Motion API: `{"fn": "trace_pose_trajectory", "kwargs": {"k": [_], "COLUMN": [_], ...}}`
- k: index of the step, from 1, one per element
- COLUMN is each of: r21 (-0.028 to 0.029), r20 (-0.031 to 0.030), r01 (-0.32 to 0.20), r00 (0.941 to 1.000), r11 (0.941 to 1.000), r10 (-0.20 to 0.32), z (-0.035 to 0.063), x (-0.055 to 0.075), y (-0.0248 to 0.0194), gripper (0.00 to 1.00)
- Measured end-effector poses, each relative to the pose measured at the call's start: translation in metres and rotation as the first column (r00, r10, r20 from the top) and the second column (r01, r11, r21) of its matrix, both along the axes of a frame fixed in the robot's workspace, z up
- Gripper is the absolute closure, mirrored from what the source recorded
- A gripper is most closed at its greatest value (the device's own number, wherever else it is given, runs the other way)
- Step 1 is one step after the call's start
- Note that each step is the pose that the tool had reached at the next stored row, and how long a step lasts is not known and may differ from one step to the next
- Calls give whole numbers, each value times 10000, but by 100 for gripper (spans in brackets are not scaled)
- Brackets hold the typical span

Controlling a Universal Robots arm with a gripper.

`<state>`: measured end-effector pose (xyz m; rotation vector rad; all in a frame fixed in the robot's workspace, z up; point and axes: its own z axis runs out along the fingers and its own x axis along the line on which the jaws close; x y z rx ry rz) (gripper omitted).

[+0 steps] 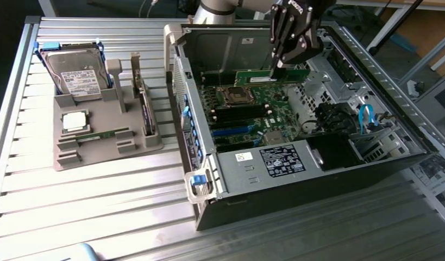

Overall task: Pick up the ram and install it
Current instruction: 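Pick up the ram and move it above insertion slot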

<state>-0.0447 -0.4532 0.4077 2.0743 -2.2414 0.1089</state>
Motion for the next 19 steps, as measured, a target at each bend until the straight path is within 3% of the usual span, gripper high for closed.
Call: {"fn": "trace_pose_trajectory", "kwargs": {"k": [19], "r21": [-13], "r20": [-2], "r01": [0], "r00": [10000], "r11": [10000], "r10": [0], "z": [-6], "x": [413], "y": [0], "gripper": [86]}}
